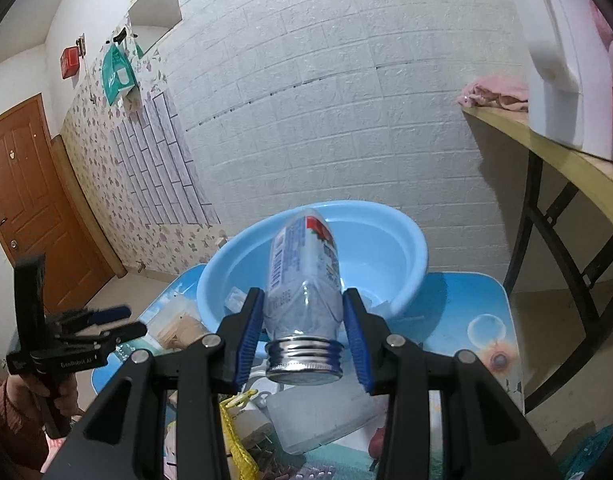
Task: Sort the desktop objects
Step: 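Carry the jar and candy bag over the blue basin and release both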
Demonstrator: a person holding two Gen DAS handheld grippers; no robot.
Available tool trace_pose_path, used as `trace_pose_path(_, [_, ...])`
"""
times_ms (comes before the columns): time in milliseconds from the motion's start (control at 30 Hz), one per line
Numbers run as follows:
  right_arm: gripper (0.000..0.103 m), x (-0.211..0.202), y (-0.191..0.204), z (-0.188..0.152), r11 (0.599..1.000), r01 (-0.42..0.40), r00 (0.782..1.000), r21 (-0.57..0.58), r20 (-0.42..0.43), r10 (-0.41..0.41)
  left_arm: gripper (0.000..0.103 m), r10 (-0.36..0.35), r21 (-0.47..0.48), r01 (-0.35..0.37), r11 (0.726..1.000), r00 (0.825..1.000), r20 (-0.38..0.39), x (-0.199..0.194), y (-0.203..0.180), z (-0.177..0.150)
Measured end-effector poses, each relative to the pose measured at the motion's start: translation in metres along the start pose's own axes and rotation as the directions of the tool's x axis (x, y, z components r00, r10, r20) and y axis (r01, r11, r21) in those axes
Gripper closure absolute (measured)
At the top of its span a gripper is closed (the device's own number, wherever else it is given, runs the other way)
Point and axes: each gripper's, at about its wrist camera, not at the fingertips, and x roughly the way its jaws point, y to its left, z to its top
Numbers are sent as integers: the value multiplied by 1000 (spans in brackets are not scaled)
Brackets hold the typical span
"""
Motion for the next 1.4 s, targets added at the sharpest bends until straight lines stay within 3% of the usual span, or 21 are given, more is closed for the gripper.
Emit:
trace_pose_path(100, [64,3,1,0,1000,2,1000,0,-12,-2,36,-30,-27,28,999,997,-68,11,6,-16])
trace_pose_path(300, [64,5,7,1,1000,8,1000,-11,-24,-8,36,-37,49,45,998,987,-156,37,-12,-39])
trace_pose_path(367, [64,5,8,0,1000,13,999,-14,-31,-13,53,-47,58,58,997,984,-174,46,-13,-44])
trace_pose_path(400, [64,6,8,-1,1000,16,999,-15,-35,-16,72,-55,71,68,995,982,-180,50,-16,-44])
trace_pose_path(533, [64,8,7,-3,1000,24,998,-13,-52,-24,82,-72,102,89,991,985,-157,48,-21,-41])
trace_pose_path(700, [64,10,10,-5,1000,21,998,-16,-54,-22,82,-63,75,68,995,995,-72,27,-11,-31])
trace_pose_path(1033, [64,21,8,-6,1000,13,997,-20,-73,-15,82,-62,63,61,996,998,20,-1,-9,9])
trace_pose_path(1400, [64,41,-8,-4,1000,18,996,0,-84,-18,82,-154,178,141,974,986,59,30,-68,71])
